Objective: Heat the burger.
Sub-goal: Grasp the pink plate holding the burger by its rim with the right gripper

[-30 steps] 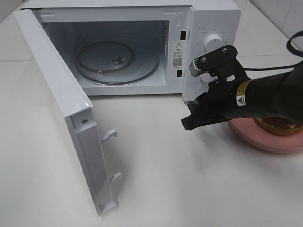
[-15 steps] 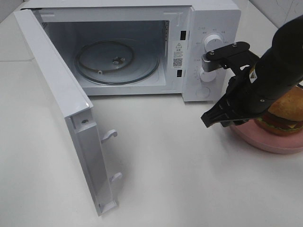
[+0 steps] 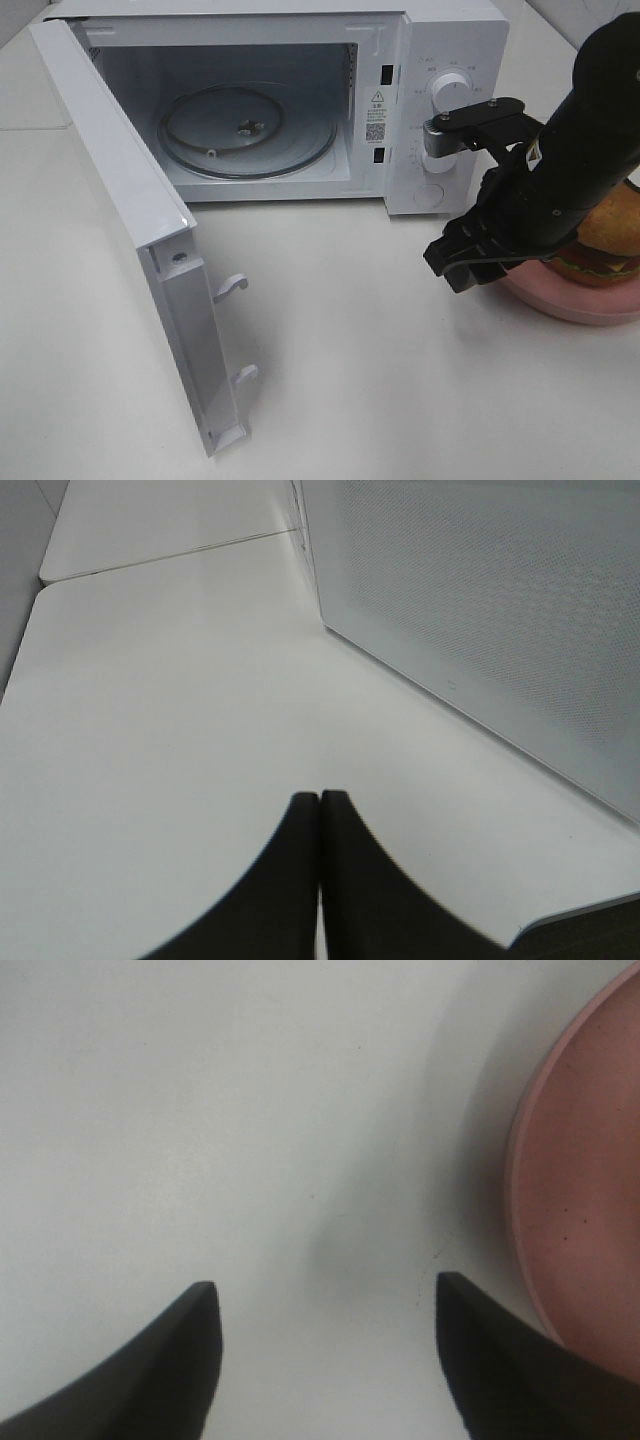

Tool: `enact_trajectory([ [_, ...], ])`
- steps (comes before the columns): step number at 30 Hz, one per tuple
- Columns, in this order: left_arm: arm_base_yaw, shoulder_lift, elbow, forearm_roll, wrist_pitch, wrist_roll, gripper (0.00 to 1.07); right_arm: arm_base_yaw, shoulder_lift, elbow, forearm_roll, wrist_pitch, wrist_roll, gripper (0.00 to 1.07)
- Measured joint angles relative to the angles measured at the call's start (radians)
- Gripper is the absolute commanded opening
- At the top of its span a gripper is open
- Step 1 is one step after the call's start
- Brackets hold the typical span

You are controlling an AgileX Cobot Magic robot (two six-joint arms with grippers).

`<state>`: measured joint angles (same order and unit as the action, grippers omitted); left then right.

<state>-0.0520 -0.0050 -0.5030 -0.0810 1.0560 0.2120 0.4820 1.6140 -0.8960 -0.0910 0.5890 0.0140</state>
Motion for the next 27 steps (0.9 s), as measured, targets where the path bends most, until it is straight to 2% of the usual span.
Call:
enact_trajectory([
  [3, 0.0, 0.0, 0.0, 0.0, 0.0, 0.0, 0.0, 0.0, 0.026, 0.0, -0.027, 0.012, 0.007, 0.74],
  [8, 0.0, 0.0, 0.0, 0.0, 0.0, 0.0, 0.0, 0.0, 0.064, -0.003, -0.091, 0.019, 0.033, 0.74],
  [13, 0.0, 0.0, 0.0, 0.0, 0.0, 0.0, 0.0, -0.001, 0.134, -0.063, -0.192, 0.033, 0.099, 0.74],
  [20, 0.0, 0.0, 0.0, 0.0, 0.0, 0.0, 0.0, -0.041, 0.248, -0.155, -0.212, 0.057, 0.104, 0.74],
  [27, 0.0, 0.0, 0.0, 0.0, 0.0, 0.0, 0.0, -0.081, 0.321, -0.178, -0.213, 0.049, 0.104, 0.73],
])
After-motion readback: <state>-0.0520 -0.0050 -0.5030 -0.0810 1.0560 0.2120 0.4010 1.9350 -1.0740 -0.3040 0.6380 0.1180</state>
